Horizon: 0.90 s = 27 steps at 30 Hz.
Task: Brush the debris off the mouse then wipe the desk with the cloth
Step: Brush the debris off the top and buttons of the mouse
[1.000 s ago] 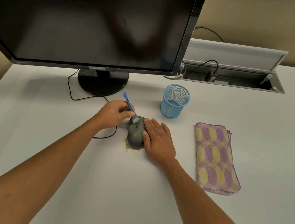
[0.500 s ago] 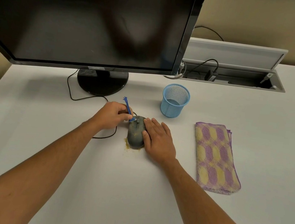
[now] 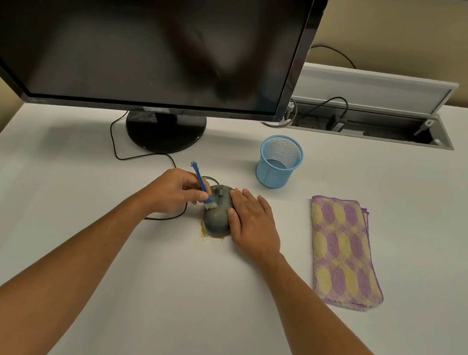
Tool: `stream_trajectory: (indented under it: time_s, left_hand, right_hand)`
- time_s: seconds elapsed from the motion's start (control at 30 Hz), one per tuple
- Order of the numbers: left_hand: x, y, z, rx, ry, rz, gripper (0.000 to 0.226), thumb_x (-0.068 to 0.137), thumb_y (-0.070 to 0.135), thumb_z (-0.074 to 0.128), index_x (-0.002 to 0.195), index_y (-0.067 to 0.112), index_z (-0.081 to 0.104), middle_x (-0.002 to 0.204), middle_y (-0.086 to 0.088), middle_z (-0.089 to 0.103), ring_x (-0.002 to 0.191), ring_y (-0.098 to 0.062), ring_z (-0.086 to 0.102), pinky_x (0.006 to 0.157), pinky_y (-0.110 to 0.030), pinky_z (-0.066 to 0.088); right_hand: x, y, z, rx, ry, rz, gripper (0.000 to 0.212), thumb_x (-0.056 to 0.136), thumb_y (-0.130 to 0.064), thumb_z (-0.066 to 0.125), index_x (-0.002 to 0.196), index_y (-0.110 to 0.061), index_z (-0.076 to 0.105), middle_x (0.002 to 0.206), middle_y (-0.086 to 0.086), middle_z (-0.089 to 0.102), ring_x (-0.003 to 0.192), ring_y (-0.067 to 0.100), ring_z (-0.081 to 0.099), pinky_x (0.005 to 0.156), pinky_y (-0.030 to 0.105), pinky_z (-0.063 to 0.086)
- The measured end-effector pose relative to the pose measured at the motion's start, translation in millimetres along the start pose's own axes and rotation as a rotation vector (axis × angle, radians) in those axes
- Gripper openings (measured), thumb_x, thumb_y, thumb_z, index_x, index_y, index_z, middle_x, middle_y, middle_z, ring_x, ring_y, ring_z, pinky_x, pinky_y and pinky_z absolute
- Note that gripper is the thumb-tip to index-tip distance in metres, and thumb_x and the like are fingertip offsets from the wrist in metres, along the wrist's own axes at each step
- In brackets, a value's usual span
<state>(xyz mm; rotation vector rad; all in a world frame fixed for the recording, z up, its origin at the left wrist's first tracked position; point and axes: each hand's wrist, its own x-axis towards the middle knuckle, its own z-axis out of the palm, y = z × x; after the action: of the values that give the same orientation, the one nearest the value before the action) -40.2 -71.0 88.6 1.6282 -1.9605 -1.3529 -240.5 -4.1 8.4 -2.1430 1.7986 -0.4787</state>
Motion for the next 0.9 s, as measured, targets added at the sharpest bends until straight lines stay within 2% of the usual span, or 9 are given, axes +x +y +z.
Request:
stream_trajectory:
  time_s: [0.13, 0.27, 0.43, 0.6, 0.73, 0.9]
  left_hand:
    - [6, -7, 3, -0.051, 0.197, -0.001, 0.022, 0.09, 0.018, 0.065, 0.11, 0.011, 0.071, 0.105, 0.0, 0.069, 0.091, -0.016, 0.065, 0.087, -0.028, 0.052]
    - [9, -7, 11, -0.022, 0.261, 0.034, 0.025, 0.092, 0.018, 0.063, 0.114, 0.008, 0.07, 0.11, 0.0, 0.067, 0.1, -0.015, 0.061, 0.092, -0.026, 0.047]
    - [4, -9, 14, 0.043, 0.147, 0.031, 0.025, 0.091, 0.019, 0.065, 0.113, 0.01, 0.071, 0.11, -0.005, 0.069, 0.102, -0.02, 0.062, 0.096, -0.033, 0.048]
    - [-5, -7, 12, 0.049, 0.072, 0.033, 0.017, 0.088, 0.02, 0.068, 0.104, 0.017, 0.073, 0.102, 0.003, 0.069, 0.095, -0.012, 0.063, 0.081, -0.019, 0.046]
    - [-17, -3, 12, 0.072, -0.025, 0.003, 0.011, 0.086, 0.023, 0.071, 0.096, 0.021, 0.075, 0.098, 0.003, 0.07, 0.089, -0.015, 0.063, 0.078, -0.029, 0.051]
    - [-25, -2, 15, 0.097, -0.091, 0.019, 0.012, 0.085, 0.027, 0.072, 0.097, 0.025, 0.076, 0.094, 0.008, 0.071, 0.089, -0.012, 0.064, 0.077, -0.027, 0.051]
  right_hand:
    - [0, 0, 0, 0.005, 0.004, 0.0, 0.059, 0.099, -0.046, 0.017, 0.147, -0.02, 0.038, 0.15, -0.002, 0.043, 0.143, 0.013, 0.029, 0.119, 0.036, 0.013]
    - [-1, -1, 0, 0.008, 0.011, -0.002, 0.06, 0.099, -0.046, 0.016, 0.147, -0.019, 0.039, 0.149, -0.001, 0.044, 0.143, 0.013, 0.03, 0.119, 0.036, 0.013]
    - [0, 0, -1, 0.007, -0.008, -0.001, 0.058, 0.1, -0.046, 0.017, 0.148, -0.02, 0.037, 0.151, -0.002, 0.041, 0.144, 0.013, 0.027, 0.119, 0.035, 0.011]
    - [-1, 0, -2, 0.01, -0.01, -0.002, 0.06, 0.099, -0.047, 0.015, 0.148, -0.02, 0.036, 0.152, -0.001, 0.041, 0.144, 0.013, 0.027, 0.12, 0.035, 0.01]
    - [-1, -1, -1, 0.002, -0.005, -0.007, 0.061, 0.098, -0.048, 0.014, 0.148, -0.019, 0.037, 0.151, -0.001, 0.041, 0.144, 0.013, 0.027, 0.12, 0.036, 0.012]
    - [-1, 0, 1, 0.003, 0.022, -0.003, 0.058, 0.099, -0.045, 0.019, 0.146, -0.019, 0.04, 0.149, -0.001, 0.044, 0.143, 0.014, 0.03, 0.118, 0.036, 0.013]
